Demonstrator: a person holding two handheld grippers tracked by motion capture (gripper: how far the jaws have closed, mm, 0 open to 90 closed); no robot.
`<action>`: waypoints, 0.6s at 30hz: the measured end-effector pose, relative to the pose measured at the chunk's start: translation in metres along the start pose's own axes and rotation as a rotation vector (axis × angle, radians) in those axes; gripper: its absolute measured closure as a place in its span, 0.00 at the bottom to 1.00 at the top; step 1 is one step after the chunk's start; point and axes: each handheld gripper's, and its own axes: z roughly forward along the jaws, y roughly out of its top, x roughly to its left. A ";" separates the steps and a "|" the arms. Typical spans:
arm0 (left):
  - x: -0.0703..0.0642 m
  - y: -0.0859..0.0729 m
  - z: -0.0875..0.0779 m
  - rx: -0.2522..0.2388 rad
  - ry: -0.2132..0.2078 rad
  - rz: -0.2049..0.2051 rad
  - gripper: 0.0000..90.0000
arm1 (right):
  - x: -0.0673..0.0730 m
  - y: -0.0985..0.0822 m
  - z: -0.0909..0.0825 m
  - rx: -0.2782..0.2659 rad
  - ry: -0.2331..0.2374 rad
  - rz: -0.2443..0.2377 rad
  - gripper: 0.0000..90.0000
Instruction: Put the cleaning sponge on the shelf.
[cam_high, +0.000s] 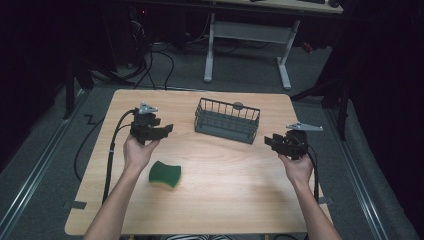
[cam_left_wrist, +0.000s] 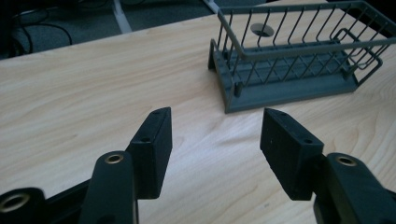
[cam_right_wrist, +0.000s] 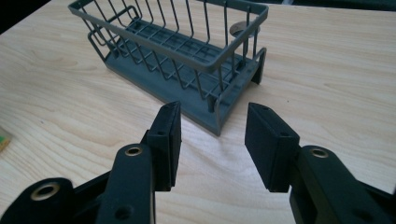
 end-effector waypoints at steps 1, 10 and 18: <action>0.000 0.003 0.003 0.004 -0.004 -0.001 0.49 | 0.000 0.000 0.000 0.000 0.000 0.000 0.63; -0.002 0.030 0.035 0.031 -0.012 -0.039 0.49 | -0.004 0.023 0.012 -0.027 -0.012 0.036 0.66; -0.009 0.047 0.063 0.051 -0.019 -0.037 0.56 | -0.007 0.041 0.027 -0.026 -0.030 0.059 0.68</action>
